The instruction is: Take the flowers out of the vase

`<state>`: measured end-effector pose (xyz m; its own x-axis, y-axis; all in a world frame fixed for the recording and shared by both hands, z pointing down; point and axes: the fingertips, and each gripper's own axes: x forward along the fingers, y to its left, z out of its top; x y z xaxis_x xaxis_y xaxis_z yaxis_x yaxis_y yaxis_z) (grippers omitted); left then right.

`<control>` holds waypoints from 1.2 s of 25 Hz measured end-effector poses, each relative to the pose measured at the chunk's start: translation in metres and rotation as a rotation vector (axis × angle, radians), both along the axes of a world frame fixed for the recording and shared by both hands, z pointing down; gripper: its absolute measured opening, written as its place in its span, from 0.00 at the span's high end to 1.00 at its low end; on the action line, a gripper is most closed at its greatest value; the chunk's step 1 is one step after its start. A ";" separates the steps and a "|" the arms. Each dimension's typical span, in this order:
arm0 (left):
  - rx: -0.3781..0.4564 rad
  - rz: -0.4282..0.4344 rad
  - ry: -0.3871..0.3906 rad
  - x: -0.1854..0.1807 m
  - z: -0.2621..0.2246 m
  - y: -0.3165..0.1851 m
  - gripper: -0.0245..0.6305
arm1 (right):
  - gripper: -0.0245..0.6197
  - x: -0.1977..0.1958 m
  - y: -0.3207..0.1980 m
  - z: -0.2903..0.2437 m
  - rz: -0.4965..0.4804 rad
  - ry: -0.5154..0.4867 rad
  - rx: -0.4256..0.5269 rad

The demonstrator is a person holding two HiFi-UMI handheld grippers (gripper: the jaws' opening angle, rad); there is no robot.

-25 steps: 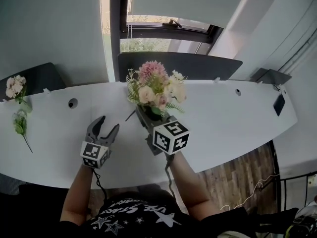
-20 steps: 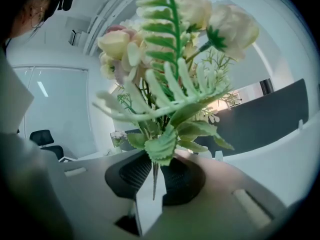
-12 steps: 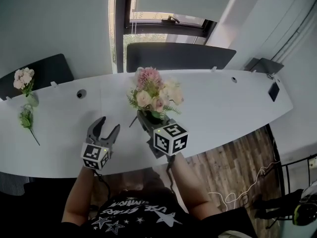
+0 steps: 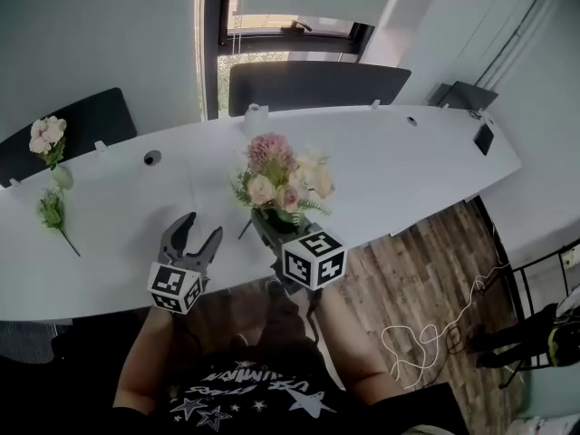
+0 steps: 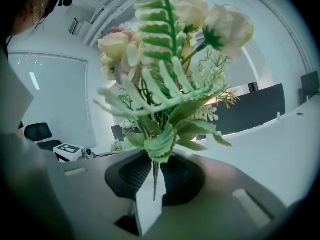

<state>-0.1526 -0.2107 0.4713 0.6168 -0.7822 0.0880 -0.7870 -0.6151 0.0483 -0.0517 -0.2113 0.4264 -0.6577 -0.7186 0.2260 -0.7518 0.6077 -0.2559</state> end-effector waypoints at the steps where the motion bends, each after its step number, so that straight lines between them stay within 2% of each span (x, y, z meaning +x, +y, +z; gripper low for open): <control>1: 0.000 0.011 0.012 -0.001 -0.003 0.006 0.57 | 0.88 -0.001 0.007 0.000 0.011 0.001 0.001; 5: 0.010 0.043 0.023 0.002 -0.011 0.028 0.57 | 0.88 -0.002 0.030 0.002 0.028 0.012 0.001; 13: 0.021 0.015 0.050 0.008 -0.022 0.048 0.57 | 0.88 0.004 0.050 0.010 0.013 -0.003 0.005; 17: 0.015 0.008 0.029 0.014 -0.023 0.062 0.58 | 0.88 0.004 0.065 0.012 -0.014 -0.005 0.008; 24: 0.013 -0.045 0.029 0.032 -0.035 0.099 0.74 | 0.88 0.021 0.103 0.009 -0.037 -0.010 0.007; 30: 0.003 -0.076 0.022 0.043 -0.041 0.137 0.76 | 0.88 0.038 0.137 0.000 -0.052 -0.018 0.017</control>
